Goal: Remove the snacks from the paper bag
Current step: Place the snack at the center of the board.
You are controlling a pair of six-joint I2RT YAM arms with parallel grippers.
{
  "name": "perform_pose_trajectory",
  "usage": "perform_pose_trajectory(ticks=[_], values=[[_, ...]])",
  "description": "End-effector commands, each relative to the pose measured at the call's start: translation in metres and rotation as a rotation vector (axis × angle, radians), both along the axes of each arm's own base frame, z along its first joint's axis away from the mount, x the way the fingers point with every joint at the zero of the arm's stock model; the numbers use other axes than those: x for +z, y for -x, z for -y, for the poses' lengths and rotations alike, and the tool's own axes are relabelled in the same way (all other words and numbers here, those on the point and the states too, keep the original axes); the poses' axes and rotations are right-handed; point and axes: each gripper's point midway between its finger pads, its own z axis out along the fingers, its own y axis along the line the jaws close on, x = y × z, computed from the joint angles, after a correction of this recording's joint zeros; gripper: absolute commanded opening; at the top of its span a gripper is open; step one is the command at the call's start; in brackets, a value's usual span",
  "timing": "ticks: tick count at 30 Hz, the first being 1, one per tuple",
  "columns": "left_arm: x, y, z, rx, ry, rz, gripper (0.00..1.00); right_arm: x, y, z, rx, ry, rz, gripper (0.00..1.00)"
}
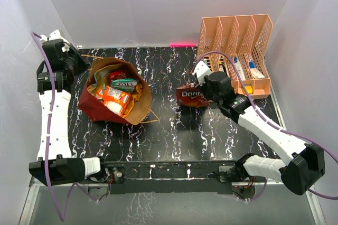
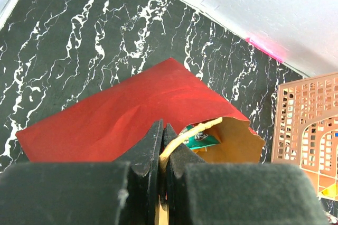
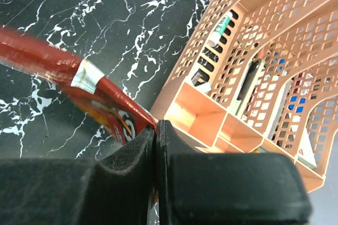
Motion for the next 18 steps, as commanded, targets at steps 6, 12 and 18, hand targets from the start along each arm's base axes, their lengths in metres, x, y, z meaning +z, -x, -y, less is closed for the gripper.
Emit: perform_pose_trajectory(ticks=[6,12,18], values=[[0.007,0.011,0.003,-0.006,0.014,0.044,0.0,-0.031,0.042,-0.044,0.176,-0.199,-0.167,0.08],[0.005,0.011,0.006,-0.017,0.029,0.042,0.0,-0.073,0.094,-0.087,0.233,-0.226,-0.366,0.08],[0.007,0.012,0.006,-0.018,0.03,0.044,0.0,-0.095,0.121,-0.114,0.242,-0.266,-0.447,0.08]])
